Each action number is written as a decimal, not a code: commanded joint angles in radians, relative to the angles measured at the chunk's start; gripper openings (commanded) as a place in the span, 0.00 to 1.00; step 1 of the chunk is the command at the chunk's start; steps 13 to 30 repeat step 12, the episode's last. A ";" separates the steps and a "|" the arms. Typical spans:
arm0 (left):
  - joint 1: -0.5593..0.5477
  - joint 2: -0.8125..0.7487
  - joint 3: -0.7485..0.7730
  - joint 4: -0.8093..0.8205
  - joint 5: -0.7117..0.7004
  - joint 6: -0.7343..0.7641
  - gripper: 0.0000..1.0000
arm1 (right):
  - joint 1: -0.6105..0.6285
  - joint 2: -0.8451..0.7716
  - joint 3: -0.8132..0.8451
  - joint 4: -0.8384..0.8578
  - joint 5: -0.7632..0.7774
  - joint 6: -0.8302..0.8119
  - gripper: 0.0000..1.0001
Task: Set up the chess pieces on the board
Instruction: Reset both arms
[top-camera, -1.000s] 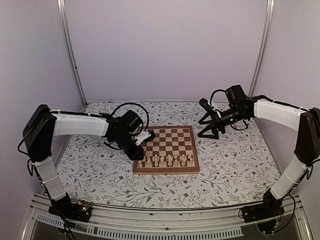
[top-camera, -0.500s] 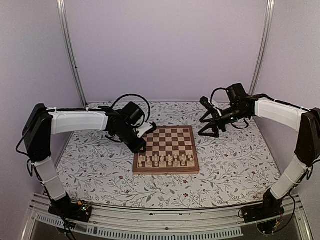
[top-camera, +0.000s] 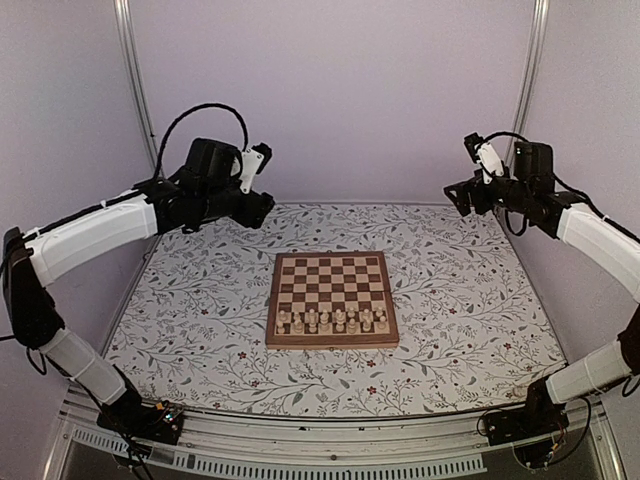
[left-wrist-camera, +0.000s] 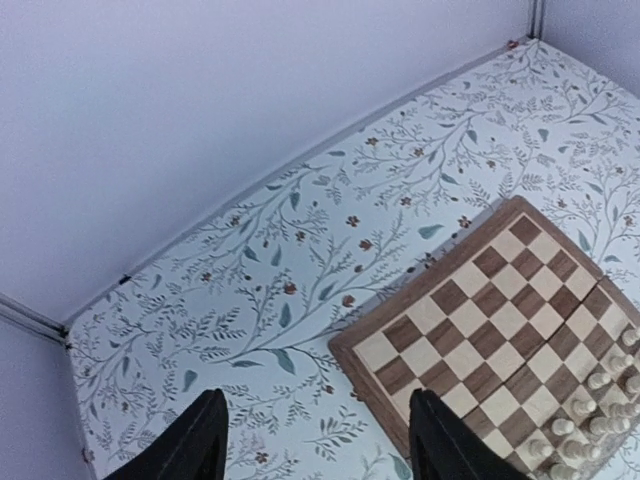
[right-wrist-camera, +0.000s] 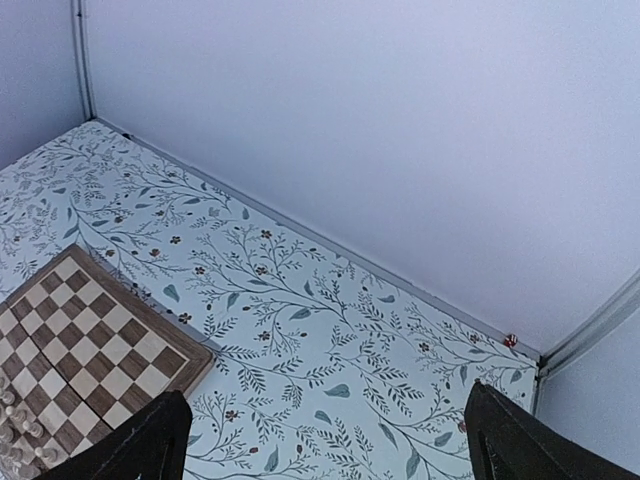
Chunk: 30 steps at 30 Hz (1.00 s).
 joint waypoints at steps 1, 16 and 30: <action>0.051 -0.064 -0.095 0.220 -0.088 -0.043 0.83 | -0.001 -0.029 -0.083 0.090 0.197 0.078 0.99; 0.116 -0.160 -0.301 0.378 -0.065 -0.075 0.93 | -0.019 -0.129 -0.259 0.256 0.235 0.110 0.99; 0.116 -0.160 -0.301 0.378 -0.065 -0.075 0.93 | -0.019 -0.129 -0.259 0.256 0.235 0.110 0.99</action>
